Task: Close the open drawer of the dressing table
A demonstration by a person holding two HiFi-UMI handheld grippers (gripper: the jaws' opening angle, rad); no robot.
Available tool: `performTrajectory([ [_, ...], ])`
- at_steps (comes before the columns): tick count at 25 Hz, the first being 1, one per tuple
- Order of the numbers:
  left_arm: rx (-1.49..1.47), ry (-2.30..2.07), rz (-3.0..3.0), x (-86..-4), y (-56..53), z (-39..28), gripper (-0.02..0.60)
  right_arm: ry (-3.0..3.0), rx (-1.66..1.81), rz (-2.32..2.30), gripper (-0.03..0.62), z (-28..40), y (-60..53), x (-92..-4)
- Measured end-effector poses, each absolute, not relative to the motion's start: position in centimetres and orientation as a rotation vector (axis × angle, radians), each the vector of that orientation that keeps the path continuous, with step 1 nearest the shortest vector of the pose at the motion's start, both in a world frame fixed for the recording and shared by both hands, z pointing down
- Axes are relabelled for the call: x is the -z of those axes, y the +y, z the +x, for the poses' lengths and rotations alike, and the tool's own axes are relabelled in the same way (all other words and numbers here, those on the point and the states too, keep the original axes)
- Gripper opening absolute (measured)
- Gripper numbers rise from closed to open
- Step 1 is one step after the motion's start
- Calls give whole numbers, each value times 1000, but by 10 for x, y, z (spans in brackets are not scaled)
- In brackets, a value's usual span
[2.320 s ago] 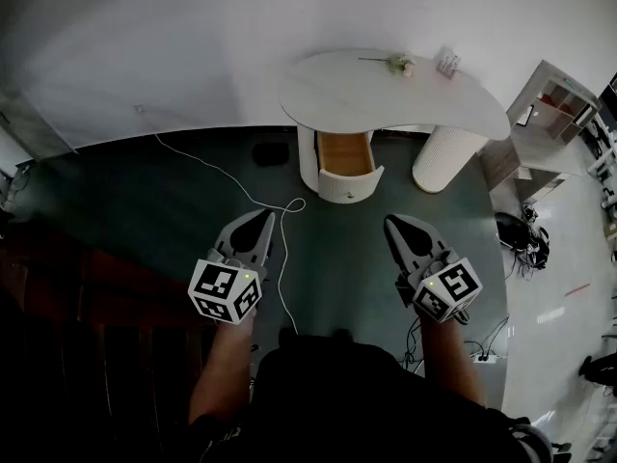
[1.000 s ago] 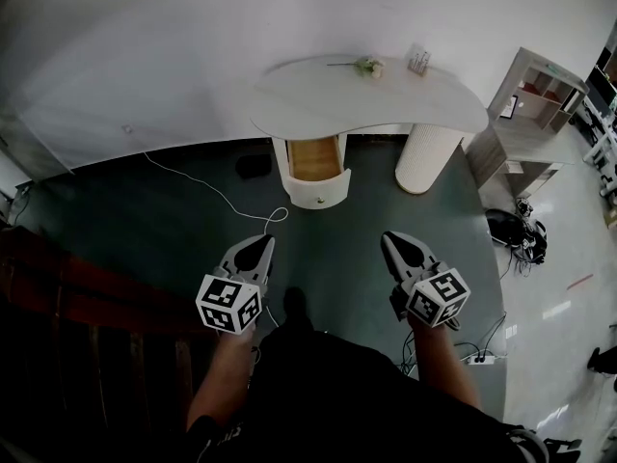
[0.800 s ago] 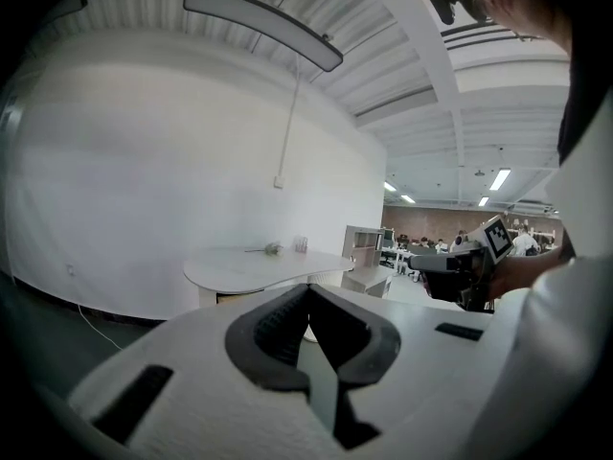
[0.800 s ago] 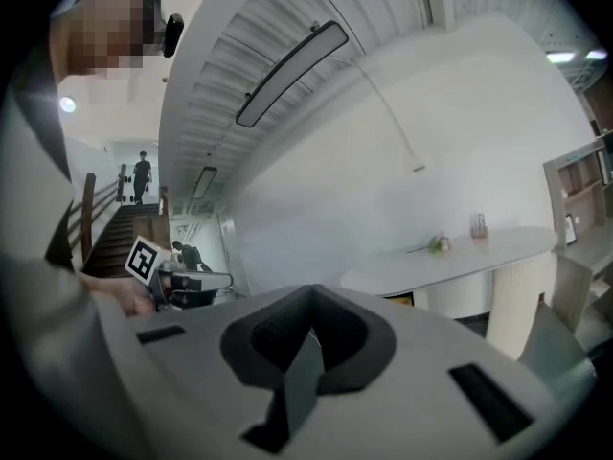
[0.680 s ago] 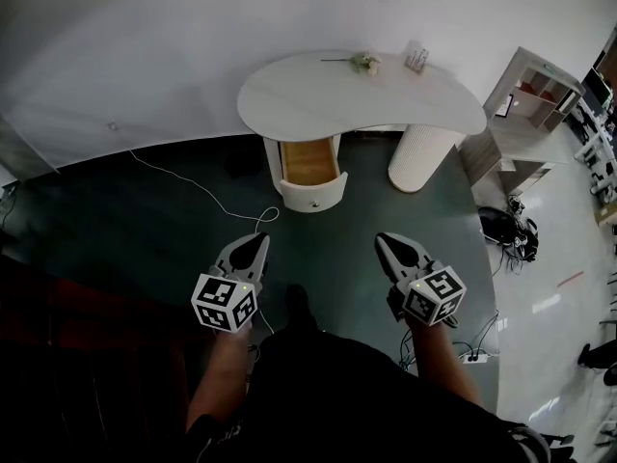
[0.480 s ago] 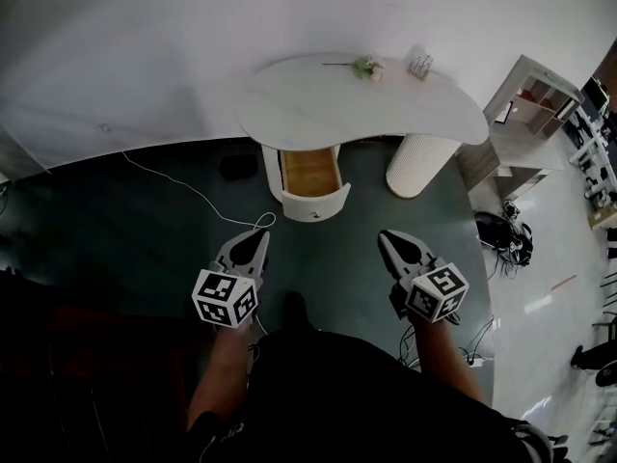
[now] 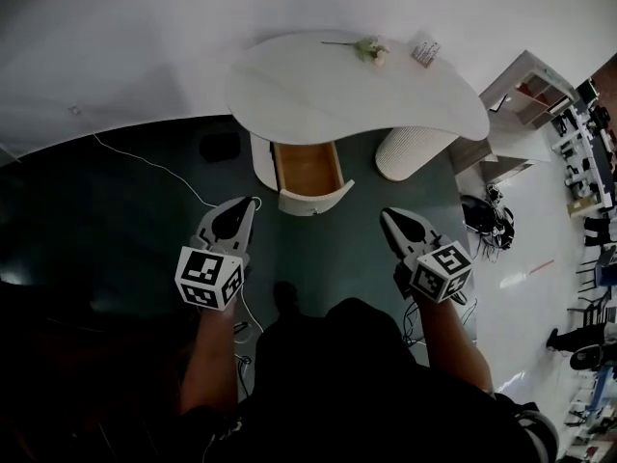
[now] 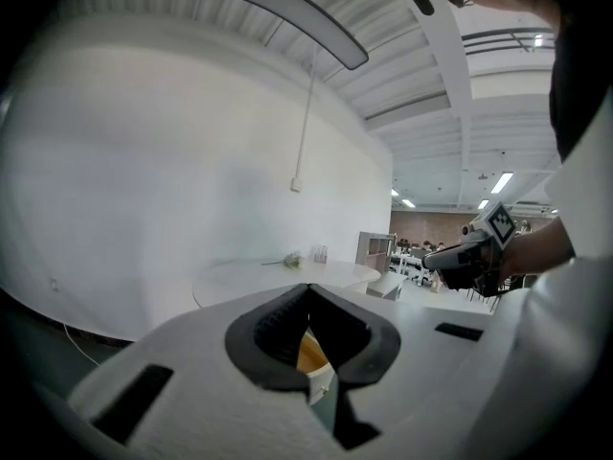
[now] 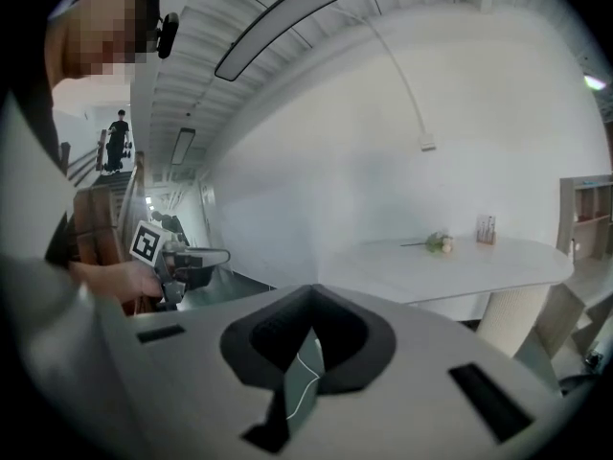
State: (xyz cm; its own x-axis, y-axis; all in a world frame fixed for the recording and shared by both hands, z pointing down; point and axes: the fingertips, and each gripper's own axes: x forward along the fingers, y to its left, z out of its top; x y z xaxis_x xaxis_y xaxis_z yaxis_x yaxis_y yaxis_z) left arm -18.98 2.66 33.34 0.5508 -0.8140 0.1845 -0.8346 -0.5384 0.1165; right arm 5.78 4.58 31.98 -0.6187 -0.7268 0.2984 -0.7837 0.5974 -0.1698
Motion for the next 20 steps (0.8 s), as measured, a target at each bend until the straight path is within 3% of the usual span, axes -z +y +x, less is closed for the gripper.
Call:
performTrajectory([
  [20, -226, -1234, 2431, -407, -80, -141, 8, -2633, -533, 1204, 5, 56, -94, -398],
])
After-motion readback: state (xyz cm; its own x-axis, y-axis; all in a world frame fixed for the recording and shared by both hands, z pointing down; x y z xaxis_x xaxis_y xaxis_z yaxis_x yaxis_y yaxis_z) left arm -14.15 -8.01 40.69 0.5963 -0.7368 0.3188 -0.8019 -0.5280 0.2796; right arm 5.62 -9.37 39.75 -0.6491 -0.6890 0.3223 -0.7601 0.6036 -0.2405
